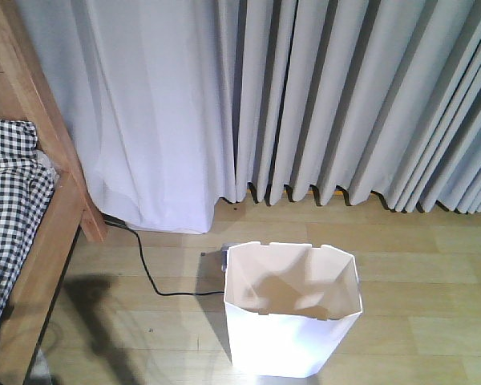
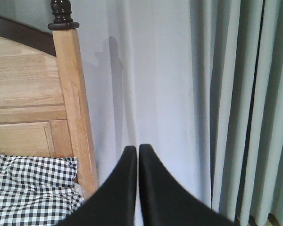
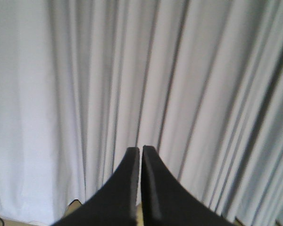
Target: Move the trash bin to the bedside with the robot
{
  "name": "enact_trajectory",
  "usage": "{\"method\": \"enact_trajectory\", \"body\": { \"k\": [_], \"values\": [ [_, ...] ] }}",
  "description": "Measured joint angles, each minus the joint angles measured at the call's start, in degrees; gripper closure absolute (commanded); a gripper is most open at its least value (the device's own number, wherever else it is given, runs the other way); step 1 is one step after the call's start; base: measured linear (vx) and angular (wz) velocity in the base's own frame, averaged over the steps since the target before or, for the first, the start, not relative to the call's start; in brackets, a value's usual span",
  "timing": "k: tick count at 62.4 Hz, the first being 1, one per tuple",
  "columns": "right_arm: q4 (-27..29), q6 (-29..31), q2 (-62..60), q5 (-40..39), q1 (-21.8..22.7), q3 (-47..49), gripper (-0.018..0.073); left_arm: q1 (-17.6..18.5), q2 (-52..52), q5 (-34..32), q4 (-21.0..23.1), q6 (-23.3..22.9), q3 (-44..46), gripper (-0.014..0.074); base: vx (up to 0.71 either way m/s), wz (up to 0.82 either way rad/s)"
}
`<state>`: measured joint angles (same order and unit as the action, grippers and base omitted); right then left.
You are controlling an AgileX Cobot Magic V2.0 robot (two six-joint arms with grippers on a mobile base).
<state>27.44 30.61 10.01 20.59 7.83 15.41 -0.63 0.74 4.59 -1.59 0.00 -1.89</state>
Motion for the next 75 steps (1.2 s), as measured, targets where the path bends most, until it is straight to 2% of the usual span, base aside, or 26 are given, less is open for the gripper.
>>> {"method": "enact_trajectory", "body": {
  "k": [6, 10, 17, 24, 30, 37, 42, 64, 75],
  "values": [
    [-8.75, -11.13, -1.96, 0.65, 0.00, 0.00, 0.0568, 0.00, 0.00, 0.00, 0.00, 0.00, 0.00, 0.0603, 0.00, 0.00],
    [-12.29, -15.32, -3.06, 1.26, 0.00, 0.00, 0.0568, 0.00, 0.00, 0.00, 0.00, 0.00, 0.00, 0.0603, 0.00, 0.00],
    [-16.22, -18.73, -4.28, 2.36, -1.44, -0.29, 0.0568, 0.00, 0.00, 0.00, 0.00, 0.00, 0.00, 0.0603, 0.00, 0.00],
    [-19.72, -20.60, -5.55, 0.08, -6.88, -3.98, 0.0568, 0.00, 0.00, 0.00, 0.00, 0.00, 0.00, 0.0603, 0.00, 0.00],
    [-23.83, -25.66, -7.51, -5.14, -10.41, -9.23, 0.0568, 0.00, 0.00, 0.00, 0.00, 0.00, 0.00, 0.0603, 0.00, 0.00],
    [-28.57, -33.51, -10.20, -11.49, -10.49, -15.18, 0.0568, 0.00, 0.00, 0.00, 0.00, 0.00, 0.00, 0.0603, 0.00, 0.00],
    [-29.83, -36.27, -10.54, -13.99, -9.02, -16.88, 0.0568, 0.00, 0.00, 0.00, 0.00, 0.00, 0.00, 0.0603, 0.00, 0.00],
    [-30.41, -34.62, -10.54, -18.03, -8.62, -16.99, 0.0568, 0.00, 0.00, 0.00, 0.00, 0.00, 0.00, 0.0603, 0.00, 0.00],
    [-29.49, -30.25, -10.54, -19.88, -8.56, -16.99, 0.0568, 0.00, 0.00, 0.00, 0.00, 0.00, 0.00, 0.0603, 0.00, 0.00]
  ]
}}
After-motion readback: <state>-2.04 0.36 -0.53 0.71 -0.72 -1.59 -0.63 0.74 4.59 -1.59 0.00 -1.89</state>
